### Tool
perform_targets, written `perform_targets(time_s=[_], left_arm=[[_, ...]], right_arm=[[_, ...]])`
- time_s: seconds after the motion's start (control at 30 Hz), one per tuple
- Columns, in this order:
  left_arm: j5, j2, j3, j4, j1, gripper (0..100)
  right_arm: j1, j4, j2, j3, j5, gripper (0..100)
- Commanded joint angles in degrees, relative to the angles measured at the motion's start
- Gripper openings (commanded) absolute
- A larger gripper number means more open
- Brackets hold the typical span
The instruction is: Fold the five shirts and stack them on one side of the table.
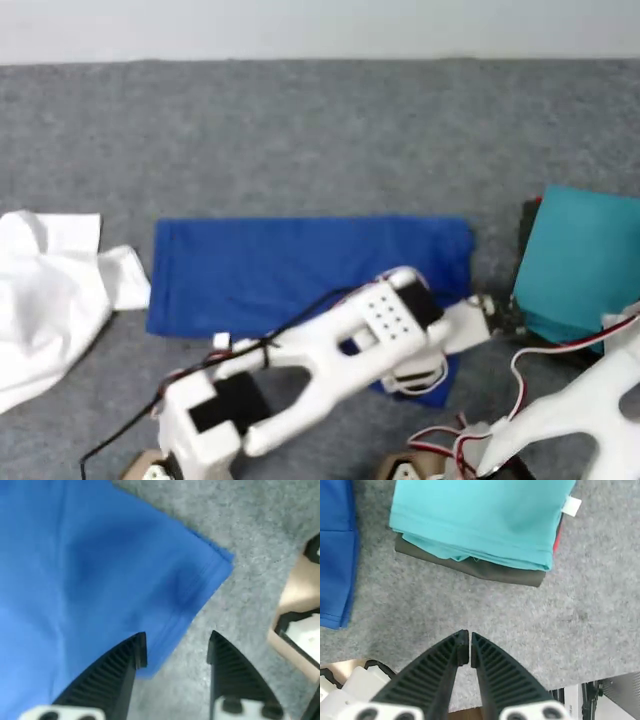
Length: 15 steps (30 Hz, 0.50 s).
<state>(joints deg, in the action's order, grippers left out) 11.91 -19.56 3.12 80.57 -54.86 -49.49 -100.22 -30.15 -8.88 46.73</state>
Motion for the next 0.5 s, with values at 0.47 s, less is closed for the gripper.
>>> perform_targets(time_s=[0.47], left_arm=[[-0.53, -15.65, -11.12, -0.09, 1.05, 13]], right_arm=[[-0.92, -1.98, -2.33, 2.64, 1.14, 0.9]])
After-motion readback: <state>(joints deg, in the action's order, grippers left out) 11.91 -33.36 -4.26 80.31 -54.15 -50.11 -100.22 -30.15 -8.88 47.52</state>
